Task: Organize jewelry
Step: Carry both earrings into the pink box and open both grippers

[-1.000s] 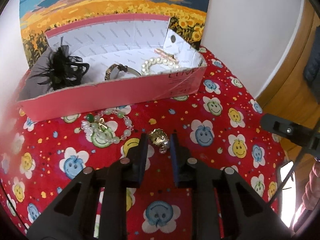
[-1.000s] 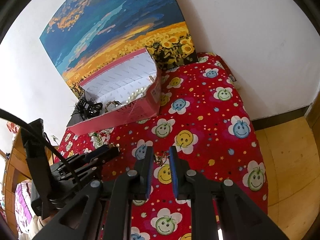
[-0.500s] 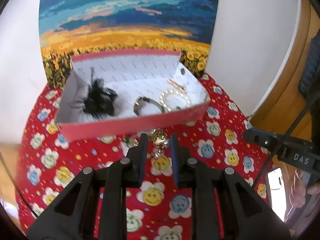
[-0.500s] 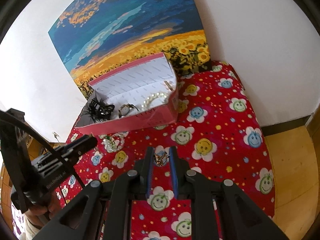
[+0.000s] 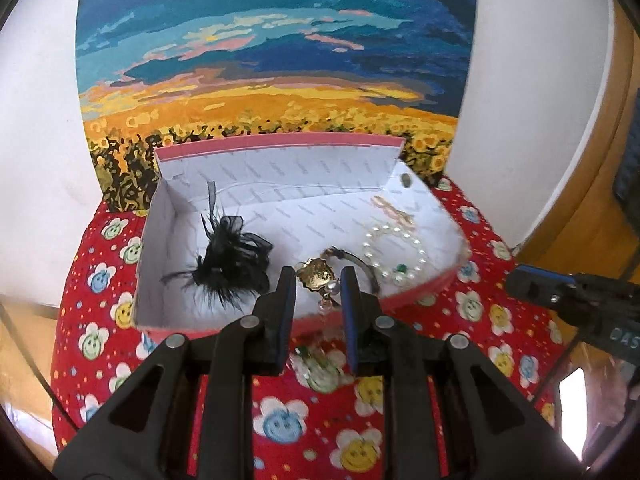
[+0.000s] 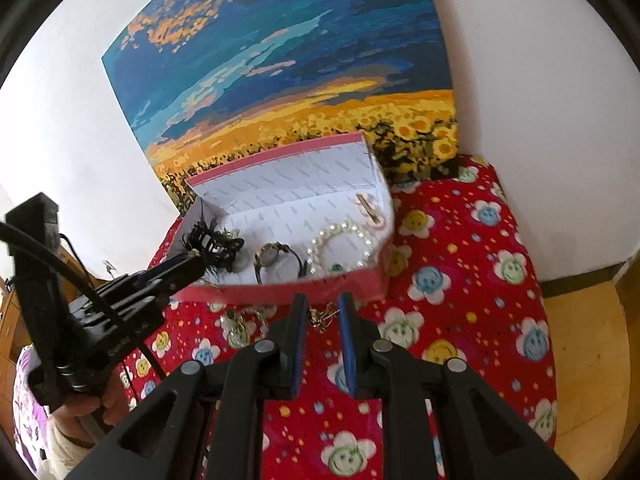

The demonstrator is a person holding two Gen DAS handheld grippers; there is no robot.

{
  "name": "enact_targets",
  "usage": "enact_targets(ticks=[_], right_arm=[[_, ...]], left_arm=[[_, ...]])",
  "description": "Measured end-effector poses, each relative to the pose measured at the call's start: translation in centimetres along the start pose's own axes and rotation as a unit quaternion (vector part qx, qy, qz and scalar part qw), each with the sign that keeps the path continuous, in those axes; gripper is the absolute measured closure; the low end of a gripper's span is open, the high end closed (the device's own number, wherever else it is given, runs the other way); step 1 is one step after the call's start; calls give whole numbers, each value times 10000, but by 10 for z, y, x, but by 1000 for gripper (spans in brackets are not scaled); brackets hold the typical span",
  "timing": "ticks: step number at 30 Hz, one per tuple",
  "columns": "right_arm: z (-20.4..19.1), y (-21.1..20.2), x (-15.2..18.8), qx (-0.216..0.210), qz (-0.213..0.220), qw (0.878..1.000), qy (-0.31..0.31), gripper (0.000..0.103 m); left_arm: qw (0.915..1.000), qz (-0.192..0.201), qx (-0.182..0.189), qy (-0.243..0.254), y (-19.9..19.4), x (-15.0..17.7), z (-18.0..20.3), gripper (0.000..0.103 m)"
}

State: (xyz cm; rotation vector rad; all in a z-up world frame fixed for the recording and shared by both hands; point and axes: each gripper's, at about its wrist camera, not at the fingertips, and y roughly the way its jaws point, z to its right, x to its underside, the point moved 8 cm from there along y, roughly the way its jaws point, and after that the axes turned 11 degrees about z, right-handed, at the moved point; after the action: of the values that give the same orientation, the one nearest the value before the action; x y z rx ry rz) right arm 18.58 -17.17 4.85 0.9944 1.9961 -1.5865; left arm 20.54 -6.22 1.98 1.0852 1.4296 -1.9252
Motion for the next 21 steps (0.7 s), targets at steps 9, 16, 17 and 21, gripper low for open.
enact_targets(ticks=[9,16,17,21], right_arm=[[-7,36,-26,14,61,9998,-195,86],[0,80,-25,131,-178,9995,-208,86],[0,86,-24,135,-221,9995,-203,86],[5,105,-19,177,-379,9990,-175,86]], left_arm=[[9998,-135,-117,1,37,3,-12,88],[9994,-324,-73,-88,57,15,-18,88],[9993,-351,-86,-110,60,17,-20,88],[9990,-396,-54,-194,63,19,-22,88]])
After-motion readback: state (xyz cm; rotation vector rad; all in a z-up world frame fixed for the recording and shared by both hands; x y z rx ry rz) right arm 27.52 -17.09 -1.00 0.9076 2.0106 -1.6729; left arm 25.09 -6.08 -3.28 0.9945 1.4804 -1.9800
